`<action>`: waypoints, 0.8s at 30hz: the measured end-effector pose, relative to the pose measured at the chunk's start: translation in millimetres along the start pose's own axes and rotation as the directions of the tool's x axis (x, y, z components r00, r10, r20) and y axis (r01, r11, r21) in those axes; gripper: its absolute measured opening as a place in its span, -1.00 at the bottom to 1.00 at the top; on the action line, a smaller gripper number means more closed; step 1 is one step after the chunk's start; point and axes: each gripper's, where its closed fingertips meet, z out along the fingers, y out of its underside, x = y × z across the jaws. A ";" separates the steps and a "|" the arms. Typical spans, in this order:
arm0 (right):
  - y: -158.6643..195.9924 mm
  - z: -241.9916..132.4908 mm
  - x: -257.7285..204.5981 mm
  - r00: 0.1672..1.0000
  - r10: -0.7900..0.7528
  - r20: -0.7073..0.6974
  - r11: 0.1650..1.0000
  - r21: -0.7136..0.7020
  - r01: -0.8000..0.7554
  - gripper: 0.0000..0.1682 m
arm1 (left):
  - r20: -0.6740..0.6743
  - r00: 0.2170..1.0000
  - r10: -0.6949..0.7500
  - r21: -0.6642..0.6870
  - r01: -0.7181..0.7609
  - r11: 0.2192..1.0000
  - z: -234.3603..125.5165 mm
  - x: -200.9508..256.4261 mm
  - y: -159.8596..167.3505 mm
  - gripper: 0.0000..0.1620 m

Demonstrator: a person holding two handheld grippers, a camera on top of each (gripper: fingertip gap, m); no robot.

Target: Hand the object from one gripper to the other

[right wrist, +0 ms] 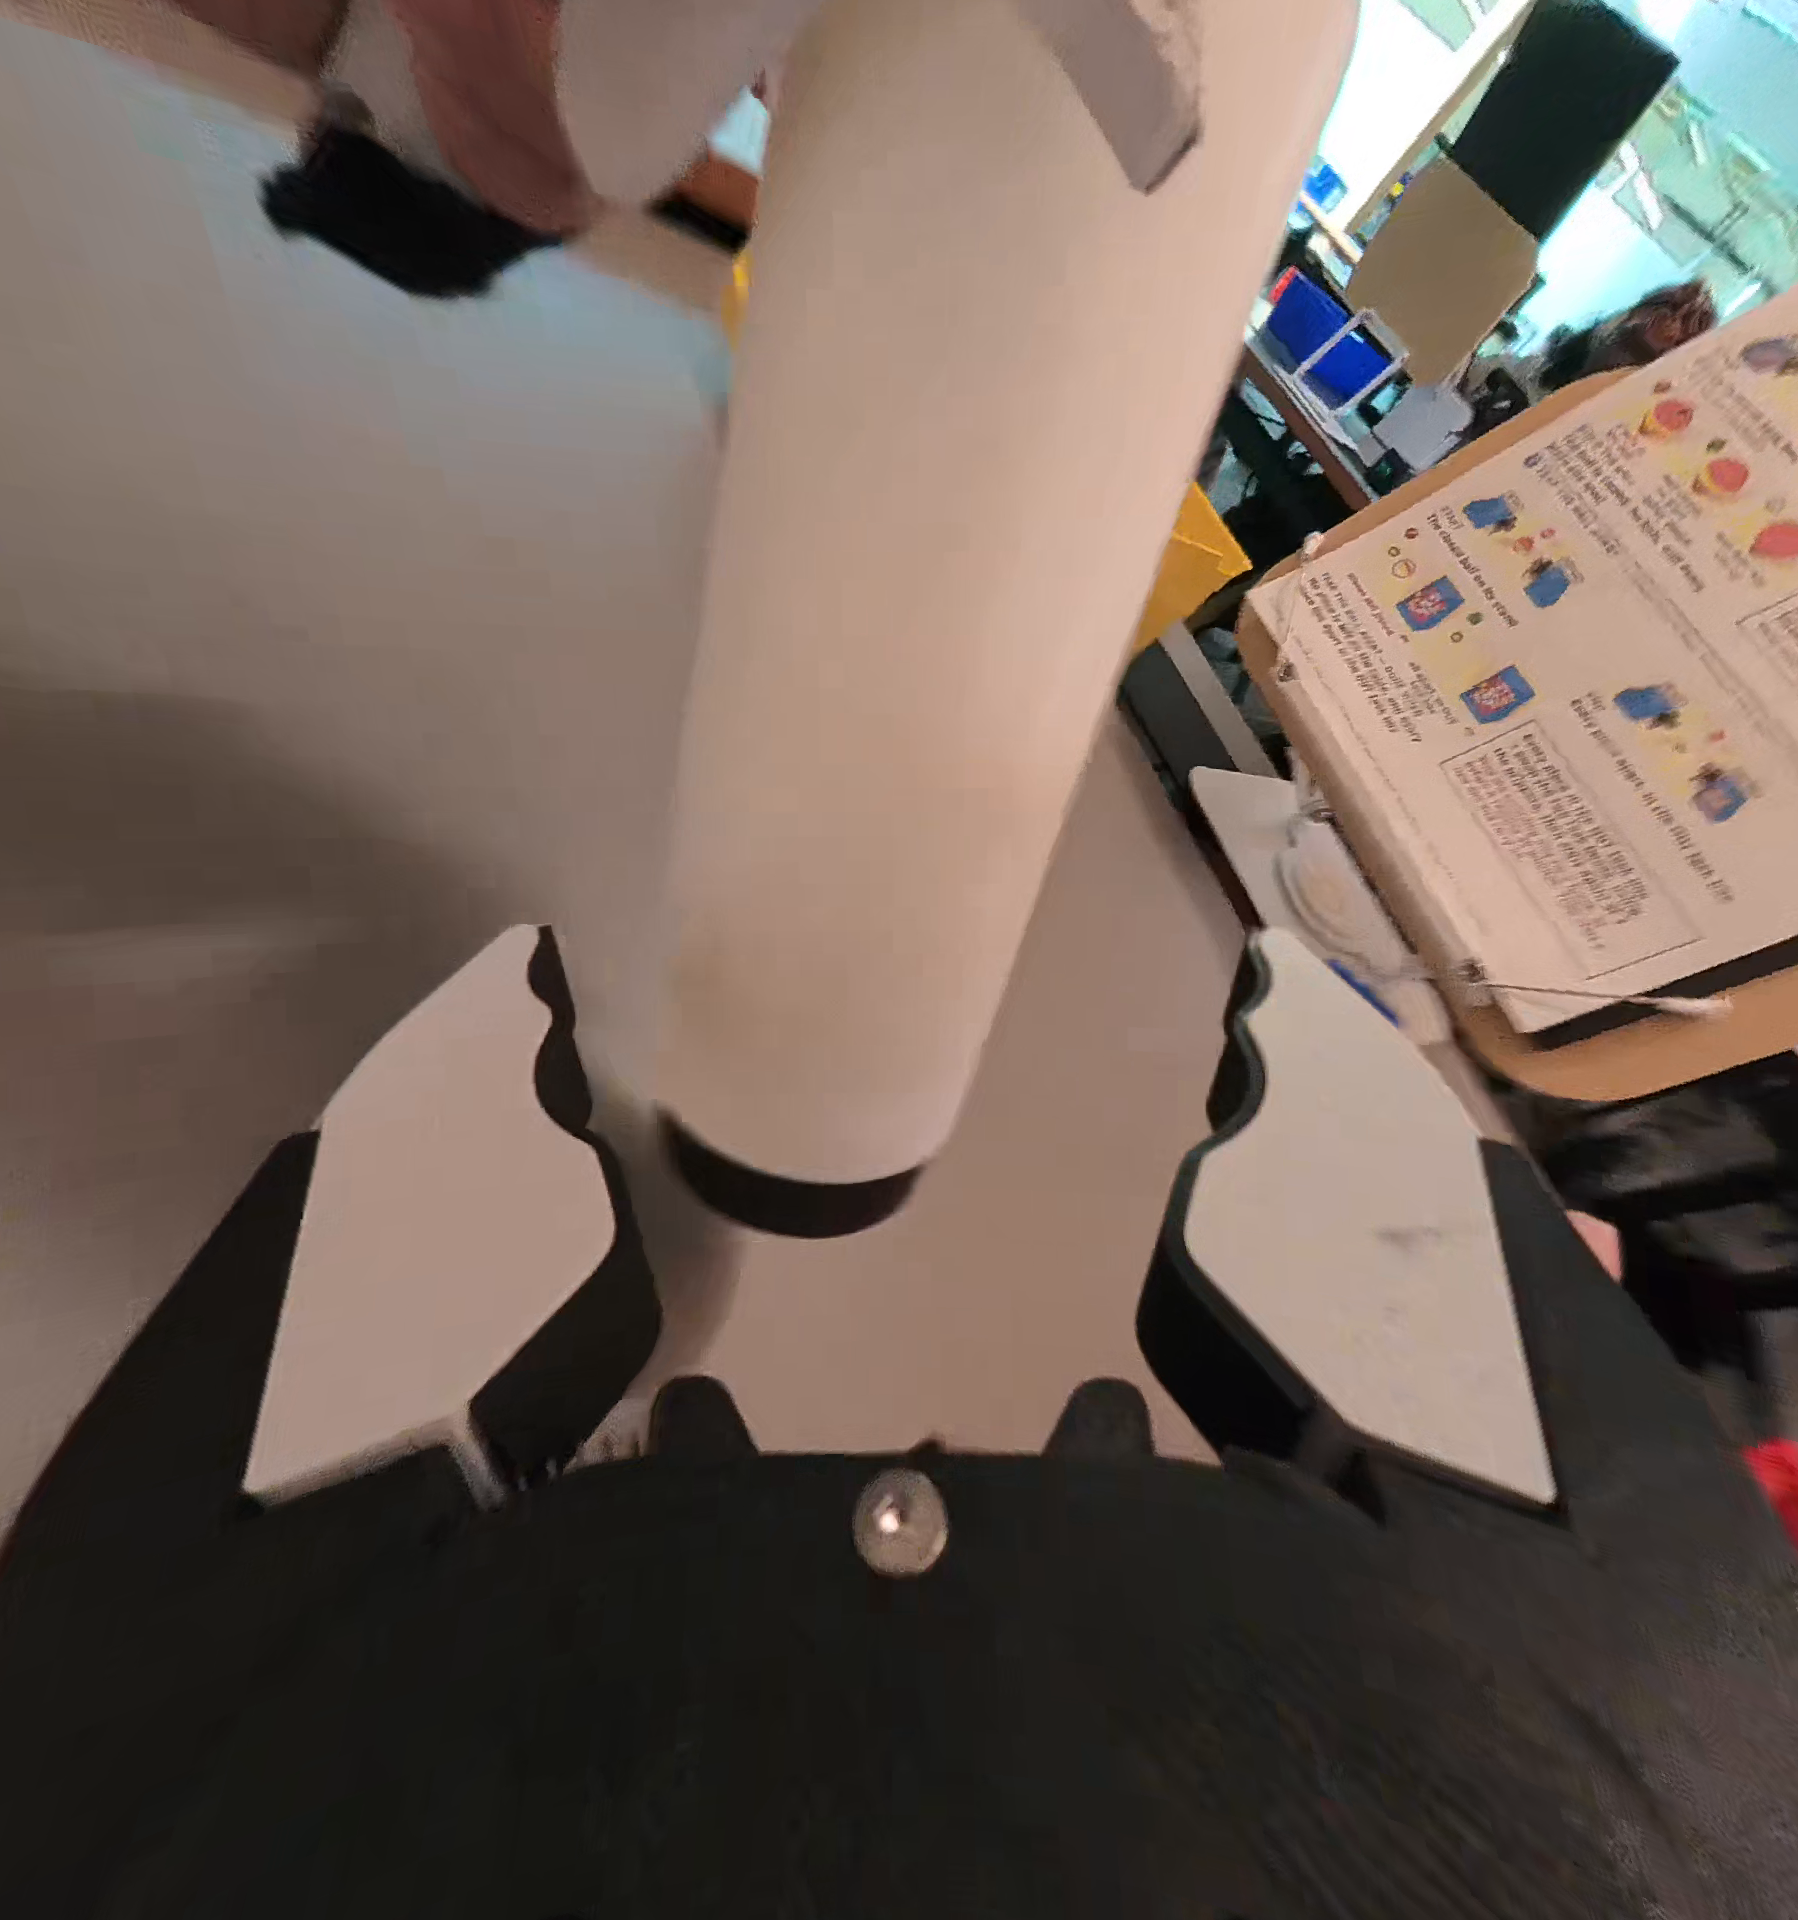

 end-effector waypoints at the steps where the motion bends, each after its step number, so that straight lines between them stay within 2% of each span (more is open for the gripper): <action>1: -5.6 1.0 -5.6 0.998 0.058 0.016 0.998 0.033 -0.059 0.40 | 0.023 0.999 0.028 -0.009 -0.028 1.000 0.8 -2.1 -7.4 0.11; 3: -11.6 5.7 -7.1 0.995 0.100 -0.025 0.993 0.072 -0.098 0.36 | 0.056 0.996 0.068 -0.019 -0.067 0.998 2.4 -2.8 -21.8 0.12; 5: -3.6 13.8 3.8 0.987 0.081 -0.136 0.997 0.023 -0.078 0.47 | 0.049 0.995 0.082 -0.022 -0.081 0.996 4.8 6.1 -33.9 0.12; 8: 6.3 21.8 27.5 0.954 0.074 -0.290 0.996 -0.018 -0.083 0.43 | -0.003 0.997 0.080 -0.033 -0.080 0.996 8.7 29.8 -43.8 0.11; 10: 6.6 25.0 31.7 0.948 0.078 -0.309 0.997 -0.001 -0.082 0.25 | 0.034 0.991 0.130 -0.048 -0.129 0.991 9.7 34.7 -46.1 0.12; 13: 3.0 25.3 30.3 0.955 0.105 -0.278 0.994 0.041 -0.098 0.22 | 0.025 0.986 0.166 -0.022 -0.165 0.986 7.8 39.3 -49.5 0.12; 15: -2.3 24.7 18.6 0.974 0.156 -0.165 0.986 0.077 -0.145 0.21 | -0.065 0.974 0.217 0.044 -0.215 0.976 3.4 48.7 -54.5 0.10; 16: -7.6 23.2 12.8 0.975 0.198 -0.101 0.976 0.112 -0.187 0.21 | -0.111 0.966 0.232 0.086 -0.223 0.971 -0.7 54.7 -58.3 0.18; 17: -13.9 20.3 7.4 0.968 0.249 -0.024 0.958 0.153 -0.243 0.21 | -0.156 0.956 0.247 0.129 -0.228 0.965 -5.9 61.2 -62.1 0.25; 19: -30.5 8.9 -5.9 0.930 0.319 0.180 0.904 0.235 -0.356 0.21 | -0.257 0.926 0.275 0.171 -0.237 0.956 -15.9 72.6 -60.4 0.25; 21: -46.2 -7.7 -16.2 0.882 0.316 0.349 0.856 0.296 -0.424 0.21 | -0.388 0.884 0.263 0.175 -0.209 0.962 -22.7 81.0 -50.3 0.29; 24: -64.7 -35.5 -42.4 0.785 0.205 0.585 0.829 0.322 -0.457 0.22 | -0.577 0.795 0.190 0.196 -0.090 0.976 -30.6 88.3 -38.3 0.26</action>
